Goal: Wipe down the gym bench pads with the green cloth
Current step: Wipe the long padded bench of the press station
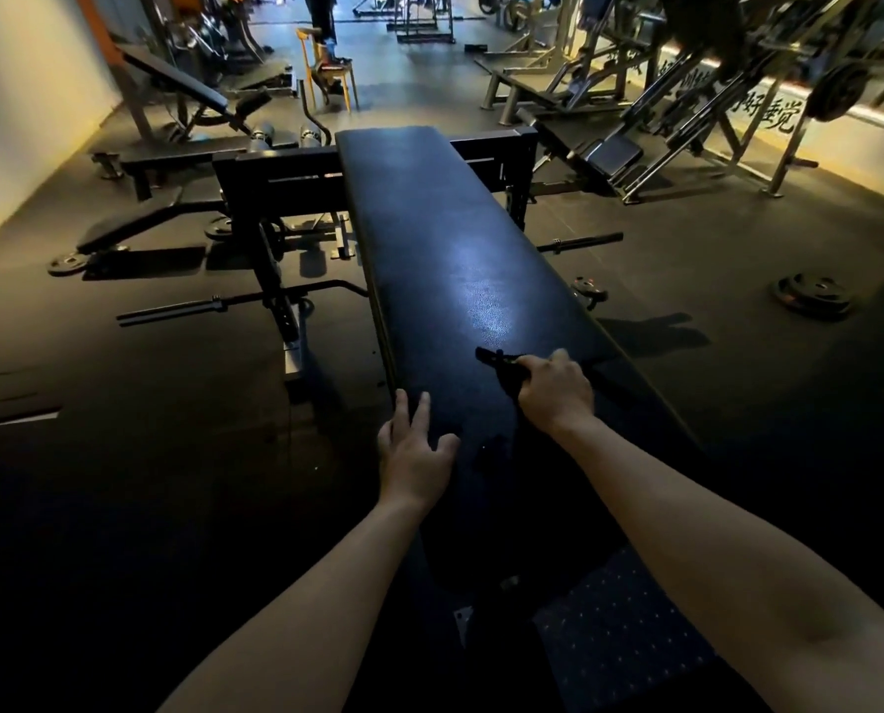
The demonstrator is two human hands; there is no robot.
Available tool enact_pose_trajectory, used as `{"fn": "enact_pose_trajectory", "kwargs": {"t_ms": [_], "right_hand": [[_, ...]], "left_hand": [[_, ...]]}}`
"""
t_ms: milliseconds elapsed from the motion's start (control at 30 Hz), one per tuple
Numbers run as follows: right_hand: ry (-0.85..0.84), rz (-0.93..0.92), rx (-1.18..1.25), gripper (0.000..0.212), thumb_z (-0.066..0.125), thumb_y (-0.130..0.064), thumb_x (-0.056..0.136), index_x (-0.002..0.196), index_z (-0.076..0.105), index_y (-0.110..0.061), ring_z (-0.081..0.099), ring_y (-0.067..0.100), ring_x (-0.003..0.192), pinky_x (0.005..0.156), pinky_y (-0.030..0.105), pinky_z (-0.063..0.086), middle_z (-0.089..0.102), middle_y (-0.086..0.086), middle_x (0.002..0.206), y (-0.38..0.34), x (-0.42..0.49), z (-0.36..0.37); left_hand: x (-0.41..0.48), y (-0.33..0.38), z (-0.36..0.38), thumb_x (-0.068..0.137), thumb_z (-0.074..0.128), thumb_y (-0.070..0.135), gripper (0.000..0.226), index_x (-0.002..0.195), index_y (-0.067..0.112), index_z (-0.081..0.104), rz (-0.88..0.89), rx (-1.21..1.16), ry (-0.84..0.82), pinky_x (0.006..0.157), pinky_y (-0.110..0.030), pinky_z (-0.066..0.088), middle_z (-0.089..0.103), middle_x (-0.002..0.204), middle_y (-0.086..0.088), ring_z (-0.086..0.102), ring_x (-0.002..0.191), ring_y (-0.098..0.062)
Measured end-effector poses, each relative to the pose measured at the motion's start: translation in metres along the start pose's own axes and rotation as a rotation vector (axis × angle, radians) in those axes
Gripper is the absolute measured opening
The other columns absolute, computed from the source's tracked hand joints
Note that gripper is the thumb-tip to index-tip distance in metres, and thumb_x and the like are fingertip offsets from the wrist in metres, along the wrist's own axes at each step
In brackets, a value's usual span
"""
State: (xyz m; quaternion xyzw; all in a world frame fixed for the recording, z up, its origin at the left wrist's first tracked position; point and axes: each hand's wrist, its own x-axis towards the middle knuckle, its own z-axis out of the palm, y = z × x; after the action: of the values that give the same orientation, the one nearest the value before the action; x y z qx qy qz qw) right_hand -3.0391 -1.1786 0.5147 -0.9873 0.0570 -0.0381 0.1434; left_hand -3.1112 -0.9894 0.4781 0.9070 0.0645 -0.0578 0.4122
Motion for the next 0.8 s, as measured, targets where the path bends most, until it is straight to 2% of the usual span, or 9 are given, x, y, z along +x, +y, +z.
{"fn": "enact_pose_trajectory", "kwargs": {"t_ms": [67,133,233,367,500,633,800], "right_hand": [[-0.017,-0.031,0.030,0.044,0.049,-0.019,0.088,0.129,0.062,-0.031,0.052,0.039,0.110,0.097,0.040,0.043,0.050,0.015,0.119,-0.007,0.003,0.002],[-0.065,-0.175,0.117,0.042,0.055,-0.023,0.086,0.127,0.065,-0.031,0.054,0.038,0.109,0.098,0.038,0.045,0.053,0.015,0.119,-0.024,0.000,0.010],[-0.171,-0.402,0.217,0.036,0.061,-0.034,0.088,0.123,0.069,-0.031,0.054,0.035,0.110,0.099,0.038,0.046,0.049,0.013,0.121,-0.053,-0.012,0.023],[-0.230,-0.506,0.224,0.034,0.057,-0.030,0.094,0.126,0.067,-0.031,0.047,0.031,0.121,0.105,0.041,0.041,0.043,0.005,0.136,-0.048,-0.009,0.023],[-0.176,-0.521,0.193,0.028,0.059,-0.028,0.094,0.119,0.072,-0.028,0.045,0.030,0.119,0.101,0.037,0.043,0.048,0.002,0.135,-0.018,0.004,0.017],[-0.114,-0.510,0.133,0.031,0.055,-0.023,0.095,0.122,0.070,-0.030,0.044,0.032,0.113,0.100,0.039,0.043,0.049,0.004,0.130,0.013,0.011,0.011],[0.010,-0.305,0.119,0.033,0.056,-0.016,0.094,0.114,0.073,-0.035,0.046,0.036,0.108,0.093,0.037,0.045,0.054,0.005,0.122,0.074,0.031,-0.002]], "left_hand": [[0.004,0.004,0.000,0.101,0.045,0.042,0.066,0.160,0.035,0.016,-0.034,0.106,-0.026,0.123,-0.046,0.012,-0.008,0.168,0.007,0.004,0.150,-0.030],[0.004,0.009,-0.004,0.103,0.041,0.044,0.063,0.160,0.036,0.015,-0.053,0.172,-0.047,0.122,-0.047,0.012,-0.008,0.168,0.007,0.003,0.151,-0.029],[0.002,0.015,-0.004,0.106,0.037,0.037,0.056,0.159,0.027,0.022,-0.060,0.155,-0.014,0.122,-0.048,0.014,-0.002,0.169,0.002,0.005,0.151,-0.028],[0.006,0.030,0.006,0.104,0.036,0.028,0.053,0.155,0.019,0.029,-0.087,0.150,0.055,0.121,-0.054,0.011,0.004,0.168,0.000,0.001,0.151,-0.027],[0.017,0.055,0.013,0.098,0.043,0.028,0.051,0.148,0.021,0.041,-0.042,0.304,0.023,0.119,-0.054,0.004,0.004,0.168,0.003,-0.001,0.151,-0.028],[0.020,0.064,0.020,0.100,0.041,0.041,0.059,0.157,0.033,0.027,-0.079,0.350,-0.036,0.120,-0.054,0.000,0.006,0.168,0.005,-0.001,0.151,-0.025],[0.017,0.064,0.029,0.099,0.038,0.045,0.059,0.157,0.039,0.025,-0.086,0.374,0.019,0.121,-0.053,-0.005,0.007,0.168,0.006,-0.002,0.151,-0.021]]}}
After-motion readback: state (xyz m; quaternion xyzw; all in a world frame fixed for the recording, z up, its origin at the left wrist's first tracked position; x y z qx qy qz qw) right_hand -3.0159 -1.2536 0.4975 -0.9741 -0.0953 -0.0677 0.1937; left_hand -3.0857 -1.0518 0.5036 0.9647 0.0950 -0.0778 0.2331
